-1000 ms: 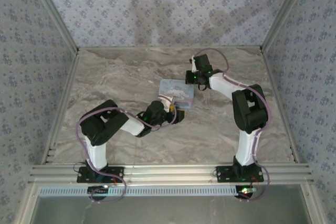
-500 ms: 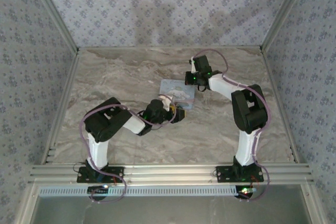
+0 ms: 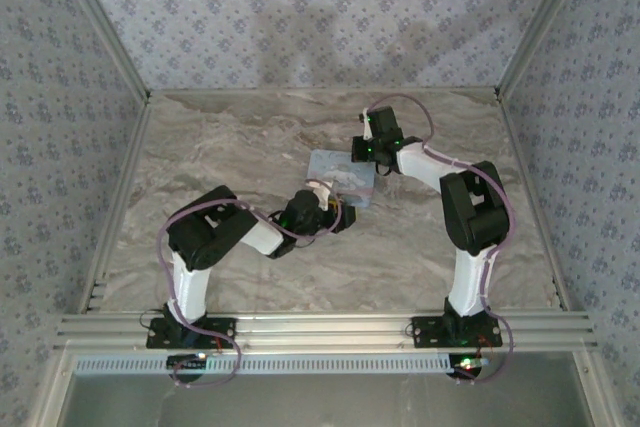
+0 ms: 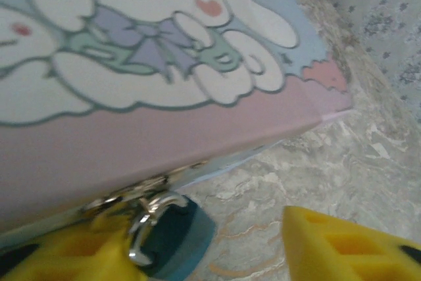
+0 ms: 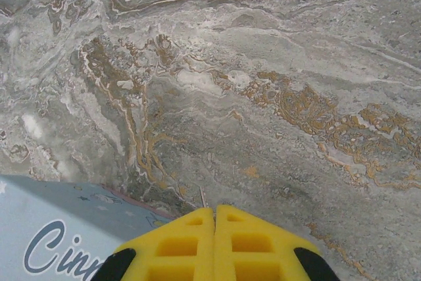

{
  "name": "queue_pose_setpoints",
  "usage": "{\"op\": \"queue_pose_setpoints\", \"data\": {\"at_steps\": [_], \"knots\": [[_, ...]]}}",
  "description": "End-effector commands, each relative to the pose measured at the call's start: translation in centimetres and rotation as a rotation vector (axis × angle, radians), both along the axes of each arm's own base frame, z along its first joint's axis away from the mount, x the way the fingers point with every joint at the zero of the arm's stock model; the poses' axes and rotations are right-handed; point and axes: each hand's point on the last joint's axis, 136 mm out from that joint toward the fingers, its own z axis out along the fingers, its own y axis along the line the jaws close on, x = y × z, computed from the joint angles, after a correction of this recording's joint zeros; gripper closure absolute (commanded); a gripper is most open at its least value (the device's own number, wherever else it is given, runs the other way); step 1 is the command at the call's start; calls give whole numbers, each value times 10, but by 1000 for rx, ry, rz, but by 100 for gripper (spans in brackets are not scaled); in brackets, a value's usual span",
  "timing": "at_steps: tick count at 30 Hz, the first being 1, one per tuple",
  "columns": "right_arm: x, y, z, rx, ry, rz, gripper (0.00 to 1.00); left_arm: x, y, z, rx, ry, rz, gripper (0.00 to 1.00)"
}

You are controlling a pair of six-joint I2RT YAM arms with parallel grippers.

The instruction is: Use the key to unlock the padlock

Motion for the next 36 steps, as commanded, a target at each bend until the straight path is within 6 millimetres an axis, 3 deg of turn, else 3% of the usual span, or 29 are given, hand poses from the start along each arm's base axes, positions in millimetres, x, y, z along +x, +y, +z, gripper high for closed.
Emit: {"op": "queue_pose_setpoints", "data": {"at_steps": [1,9,16,21,24,25,30,36], "knots": [[-19,0,-11,-20,56,27,100,-8,8,-26,52,69,-2,57],[-21,-4,-8,-20,49,21,100,-7,11,-28,46,100,-14,83],[-20,-8,5,-6,29,15,100,-9,10,-24,42,141,-47,99],[-20,-21,26,17,-11,-12,100,-14,14,-14,51,181,-69,100],[-22,-26,54,56,-65,-24,100,-20,12,-4,51,227,-96,100],[-31,-31,52,59,-56,-27,100,-22,10,1,51,244,-113,100],[-60,-37,86,166,-92,-21,100,-24,4,22,35,340,-154,100],[-122,-40,113,355,-108,21,100,-15,4,54,-53,393,-146,100]]}}
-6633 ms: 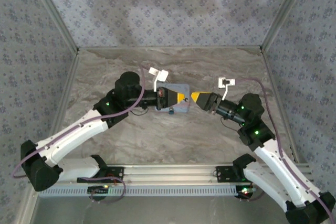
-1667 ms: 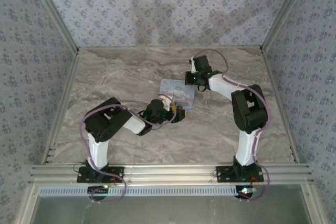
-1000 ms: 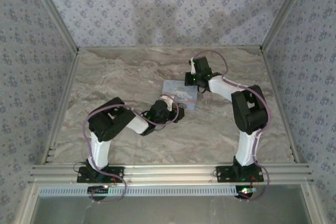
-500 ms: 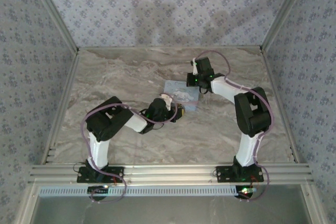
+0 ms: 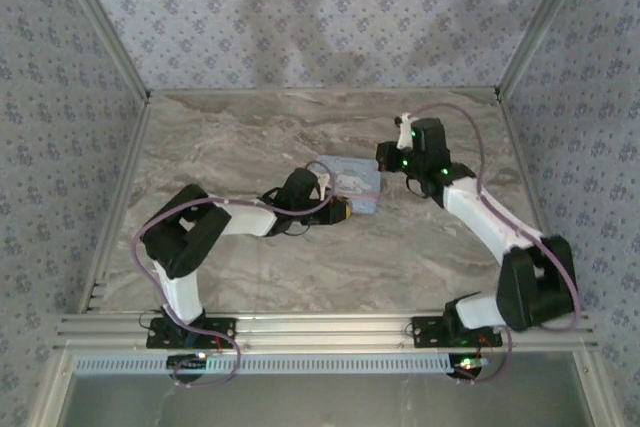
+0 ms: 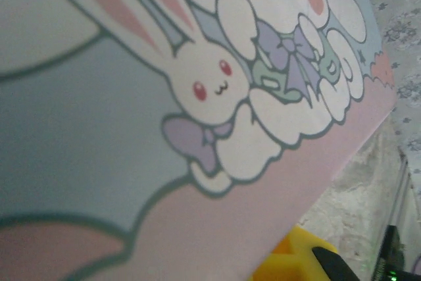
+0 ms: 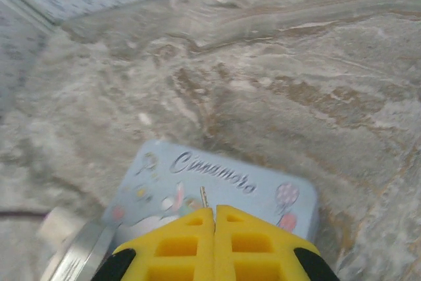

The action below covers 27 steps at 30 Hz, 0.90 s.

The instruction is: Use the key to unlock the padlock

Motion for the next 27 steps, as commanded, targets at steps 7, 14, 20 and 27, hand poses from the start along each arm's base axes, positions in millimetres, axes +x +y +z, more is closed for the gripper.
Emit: {"op": "queue_pose_setpoints", "data": {"at_steps": [7,14,20,27], "knots": [[-96,-1,-9,401,54,40,100,14,-9,73,-190,40,-2,100],[-124,-11,-40,587,68,-46,100,16,-13,92,-239,46,-16,100],[-126,-9,-54,612,35,-96,100,17,-13,98,-250,43,-15,100],[-123,1,-58,608,5,-127,100,17,-13,102,-267,38,-13,100]]}}
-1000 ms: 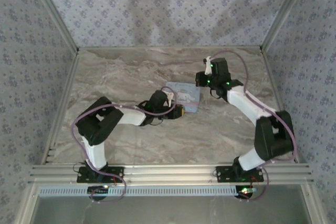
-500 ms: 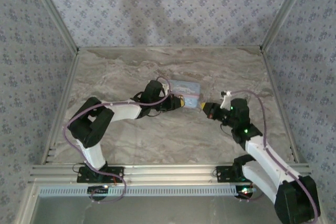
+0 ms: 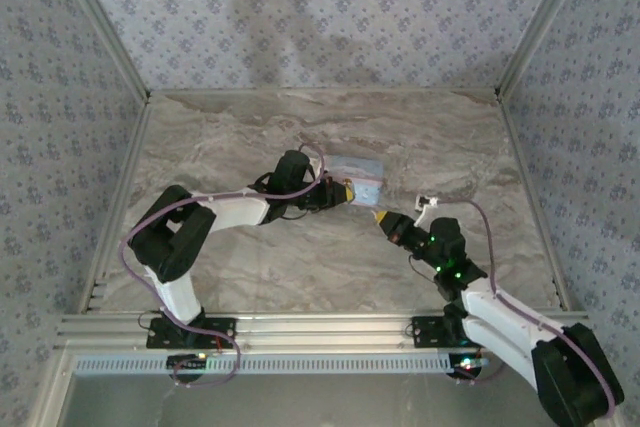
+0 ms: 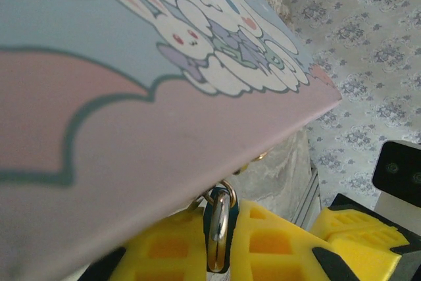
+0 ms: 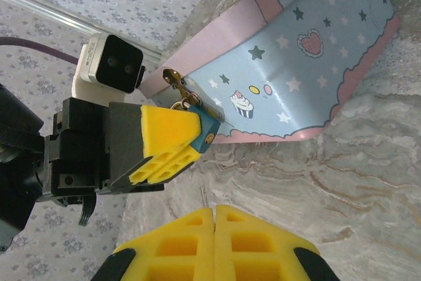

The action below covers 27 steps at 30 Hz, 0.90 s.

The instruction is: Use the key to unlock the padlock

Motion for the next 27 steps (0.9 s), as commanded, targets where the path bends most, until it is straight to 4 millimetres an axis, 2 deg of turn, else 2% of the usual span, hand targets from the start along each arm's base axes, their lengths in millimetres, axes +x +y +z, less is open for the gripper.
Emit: {"op": "queue_pose_setpoints", "data": {"at_steps": [1,17,27], "knots": [[10,0,14,30,-61,-62,100,5,-10,50,-110,-89,-24,100],[29,33,18,98,-50,-35,100,5,-10,59,-191,-77,-28,100],[36,35,24,89,-69,-33,100,2,-9,61,-209,-65,-39,100]]}}
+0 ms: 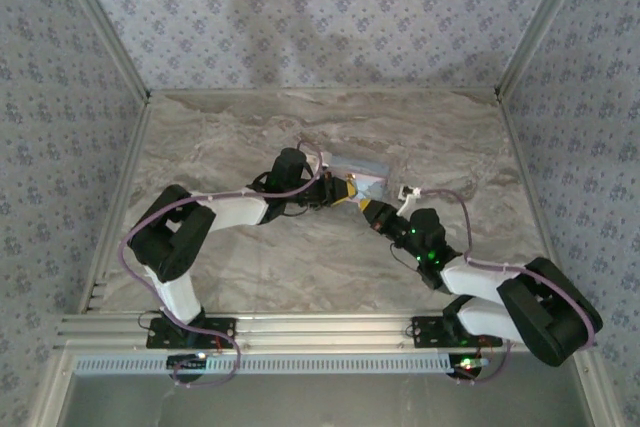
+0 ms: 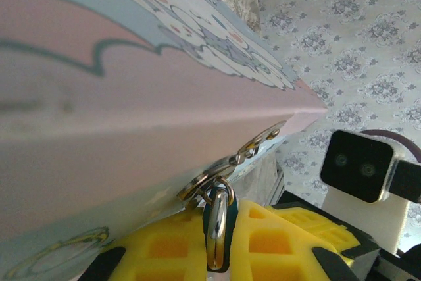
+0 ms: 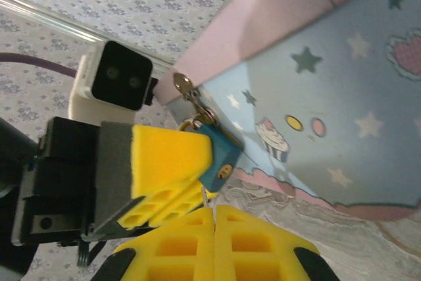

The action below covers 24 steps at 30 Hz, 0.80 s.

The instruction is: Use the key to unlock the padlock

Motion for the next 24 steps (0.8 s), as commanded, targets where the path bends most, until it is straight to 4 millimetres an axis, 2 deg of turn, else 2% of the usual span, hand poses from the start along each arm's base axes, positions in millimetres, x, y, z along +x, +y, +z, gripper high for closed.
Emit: {"op": "queue_pose_setpoints", "data": {"at_steps": [1,12,18,24], "knots": [[8,-1,14,21,-41,-21,100,2,-5,44,-116,-106,-29,100],[5,0,4,-4,-38,-6,100,5,-5,45,-168,-54,-13,100],[-3,-2,-12,-45,-8,5,100,-1,2,23,-42,-20,-17,100],[-12,-5,-17,-72,7,11,100,-9,7,7,32,-26,-16,100]]}}
